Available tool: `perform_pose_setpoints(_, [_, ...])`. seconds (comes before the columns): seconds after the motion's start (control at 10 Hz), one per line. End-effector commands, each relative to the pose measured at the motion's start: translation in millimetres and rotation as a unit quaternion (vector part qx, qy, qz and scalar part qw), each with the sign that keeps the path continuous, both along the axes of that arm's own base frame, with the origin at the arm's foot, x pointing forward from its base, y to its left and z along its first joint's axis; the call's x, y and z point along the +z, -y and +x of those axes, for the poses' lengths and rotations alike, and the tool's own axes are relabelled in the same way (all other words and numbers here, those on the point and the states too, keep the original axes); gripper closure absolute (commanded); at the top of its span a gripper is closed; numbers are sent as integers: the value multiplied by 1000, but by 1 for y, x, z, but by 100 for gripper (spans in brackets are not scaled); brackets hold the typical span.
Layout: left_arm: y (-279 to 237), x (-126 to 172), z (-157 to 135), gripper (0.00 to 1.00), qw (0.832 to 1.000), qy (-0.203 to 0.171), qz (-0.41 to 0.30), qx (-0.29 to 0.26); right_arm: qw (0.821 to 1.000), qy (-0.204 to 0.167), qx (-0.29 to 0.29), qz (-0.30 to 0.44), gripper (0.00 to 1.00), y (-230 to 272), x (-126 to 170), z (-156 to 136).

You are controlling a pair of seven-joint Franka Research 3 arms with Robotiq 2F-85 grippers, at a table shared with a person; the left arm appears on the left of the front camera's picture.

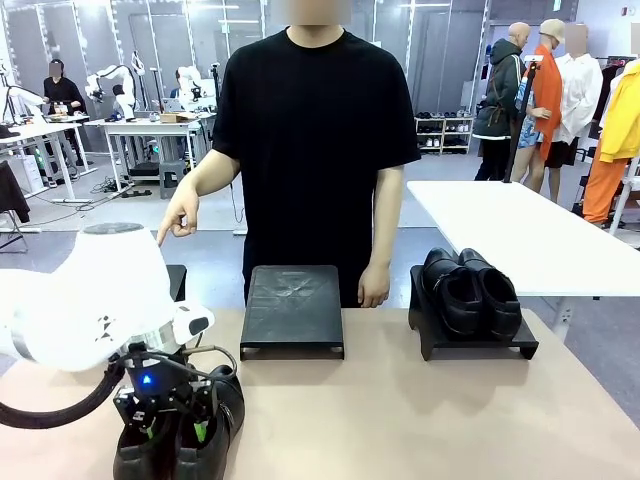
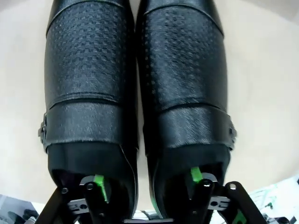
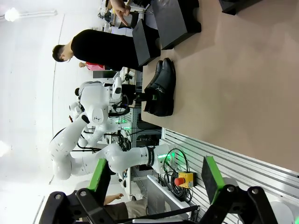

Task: Place the shoes on the stand as instructed by the person.
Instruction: Pick up another pair of Shoes and place it on the Shoes Stand indicated by the person.

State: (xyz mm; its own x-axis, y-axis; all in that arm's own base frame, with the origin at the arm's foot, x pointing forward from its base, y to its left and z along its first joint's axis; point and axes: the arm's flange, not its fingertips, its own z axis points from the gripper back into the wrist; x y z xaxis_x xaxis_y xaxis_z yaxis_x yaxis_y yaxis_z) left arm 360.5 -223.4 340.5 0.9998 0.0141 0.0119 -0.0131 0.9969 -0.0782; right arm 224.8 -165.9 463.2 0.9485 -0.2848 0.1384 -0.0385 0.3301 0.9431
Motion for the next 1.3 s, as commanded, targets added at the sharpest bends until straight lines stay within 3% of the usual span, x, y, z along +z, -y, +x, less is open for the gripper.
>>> perform_pose_setpoints(0.0, [3,-13,1,98,1000,15,17,16,1000,11,2,-1,0,1,0,-1])
perform_pose_setpoints(0.7, [-4,-12,-9,100,1000,7,12,24,1000,11,2,-1,0,1,0,-1])
perform_pose_setpoints(1.2, [7,72,-24,100,996,85,-9,13,1000,11,2,-1,0,1,0,-1])
